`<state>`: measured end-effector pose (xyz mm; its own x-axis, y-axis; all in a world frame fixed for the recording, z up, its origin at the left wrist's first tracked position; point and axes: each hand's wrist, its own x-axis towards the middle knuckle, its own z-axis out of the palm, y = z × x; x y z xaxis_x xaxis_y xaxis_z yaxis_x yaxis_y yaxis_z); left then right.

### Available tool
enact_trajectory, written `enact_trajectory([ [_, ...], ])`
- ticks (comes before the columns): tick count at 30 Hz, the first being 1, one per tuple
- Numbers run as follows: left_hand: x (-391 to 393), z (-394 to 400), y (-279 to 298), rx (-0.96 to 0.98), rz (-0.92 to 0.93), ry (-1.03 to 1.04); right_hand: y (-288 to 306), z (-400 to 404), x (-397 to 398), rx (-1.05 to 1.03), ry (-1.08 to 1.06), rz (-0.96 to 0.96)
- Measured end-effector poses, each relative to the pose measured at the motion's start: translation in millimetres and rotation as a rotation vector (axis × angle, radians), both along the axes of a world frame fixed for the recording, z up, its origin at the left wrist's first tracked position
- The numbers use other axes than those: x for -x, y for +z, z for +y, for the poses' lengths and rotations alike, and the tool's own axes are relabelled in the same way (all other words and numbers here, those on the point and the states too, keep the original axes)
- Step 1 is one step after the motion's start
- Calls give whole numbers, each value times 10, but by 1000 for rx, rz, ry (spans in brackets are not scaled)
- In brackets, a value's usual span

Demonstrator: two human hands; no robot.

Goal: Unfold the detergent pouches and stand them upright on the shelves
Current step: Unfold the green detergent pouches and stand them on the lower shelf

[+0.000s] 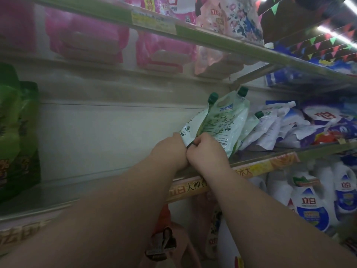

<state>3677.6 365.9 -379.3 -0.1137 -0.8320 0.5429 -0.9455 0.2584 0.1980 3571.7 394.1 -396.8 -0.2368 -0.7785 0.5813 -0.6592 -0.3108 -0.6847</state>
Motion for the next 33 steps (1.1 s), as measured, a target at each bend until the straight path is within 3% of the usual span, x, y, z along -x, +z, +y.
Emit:
enact_trajectory([
  [24,-107,8,39,-196,489,-4,78,-27,-6,-68,63,23],
  [33,-191,-82,105,-237,818,-21,-4,16,-42,-72,5,119],
])
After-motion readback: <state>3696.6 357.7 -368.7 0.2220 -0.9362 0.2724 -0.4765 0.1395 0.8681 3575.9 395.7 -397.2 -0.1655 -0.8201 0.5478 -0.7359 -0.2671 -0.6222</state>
